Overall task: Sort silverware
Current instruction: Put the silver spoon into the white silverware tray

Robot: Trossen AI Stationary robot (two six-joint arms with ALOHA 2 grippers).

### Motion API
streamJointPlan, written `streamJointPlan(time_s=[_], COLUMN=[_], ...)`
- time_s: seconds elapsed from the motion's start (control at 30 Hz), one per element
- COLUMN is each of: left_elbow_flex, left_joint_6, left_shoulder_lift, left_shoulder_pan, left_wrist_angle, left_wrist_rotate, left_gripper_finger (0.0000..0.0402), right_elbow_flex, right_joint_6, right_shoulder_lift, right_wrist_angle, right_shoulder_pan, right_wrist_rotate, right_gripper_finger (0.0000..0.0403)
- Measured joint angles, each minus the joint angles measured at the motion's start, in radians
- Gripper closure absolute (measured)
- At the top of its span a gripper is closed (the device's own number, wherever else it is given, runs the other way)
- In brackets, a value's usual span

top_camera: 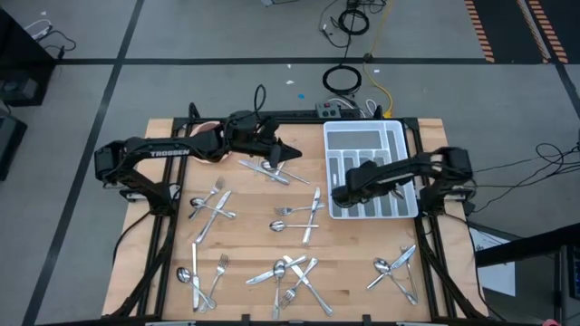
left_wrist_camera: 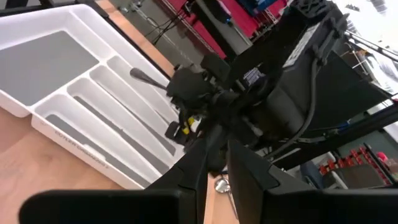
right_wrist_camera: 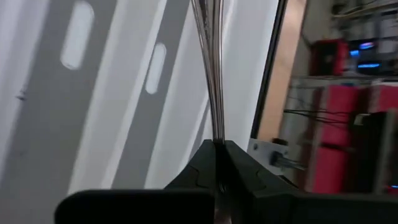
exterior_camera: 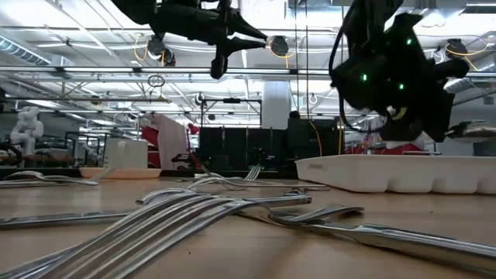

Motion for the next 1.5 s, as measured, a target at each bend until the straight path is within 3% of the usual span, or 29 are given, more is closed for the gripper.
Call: streamJointPlan(time_s=[0.1,0.2,0.3,0.43,0.5,0.57,0.7,0.8,0.87,0.93,1.1,1.23,1.5], left_elbow_flex=[0.000,0.000,0.000,0.000,0.000,0.000,0.000,0.000,0.000,0.000,0.000,0.000,0.000], left_joint_6=[0.000,0.002,0.020,0.041,0.059,0.061,0.072,0.074,0.083,0.102,0.103,0.104,0.105], left_shoulder_lift=[0.000,0.000,0.000,0.000,0.000,-0.004,-0.018,-0.027,-0.038,-0.051,-0.068,-0.072,-0.072], left_shoulder_pan=[-0.001,-0.001,-0.001,-0.002,-0.002,-0.002,-0.006,-0.006,-0.006,-0.006,-0.005,-0.005,-0.005], left_wrist_angle=[-0.021,-0.045,-0.055,-0.054,-0.055,-0.059,-0.057,-0.056,-0.057,-0.053,-0.059,-0.056,-0.065], left_wrist_rotate=[0.001,0.023,0.046,0.078,0.095,0.112,0.113,0.115,0.126,0.135,0.136,0.136,0.145], left_gripper_finger=[0.0337,0.0337,0.0337,0.0337,0.0337,0.0337,0.0337,0.0337,0.0337,0.0336,0.0336,0.0336,0.0336], right_elbow_flex=[0.006,0.033,0.054,0.047,0.038,0.025,-0.022,-0.034,-0.034,-0.028,0.049,0.074,0.003], right_joint_6=[0.003,0.049,0.041,-0.203,-0.253,-0.197,0.078,0.142,0.112,-0.010,-0.435,-0.674,-0.646], right_shoulder_lift=[0.031,0.009,-0.033,-0.080,-0.099,-0.115,-0.134,-0.136,-0.136,-0.136,-0.147,-0.194,-0.198], right_wrist_angle=[0.000,0.000,0.009,0.141,0.225,0.262,0.256,0.253,0.255,0.277,0.384,0.649,0.754], right_shoulder_pan=[0.018,0.086,0.148,0.234,0.263,0.276,0.331,0.401,0.460,0.525,0.640,0.686,0.662], right_wrist_rotate=[0.024,0.195,0.463,0.927,1.106,1.155,1.158,1.162,1.140,1.041,0.491,0.190,-0.169], right_gripper_finger=[0.0403,0.0403,0.0403,0.0403,0.0403,0.0403,0.0403,0.0403,0.0403,0.0403,0.0403,0.0403,0.0403])
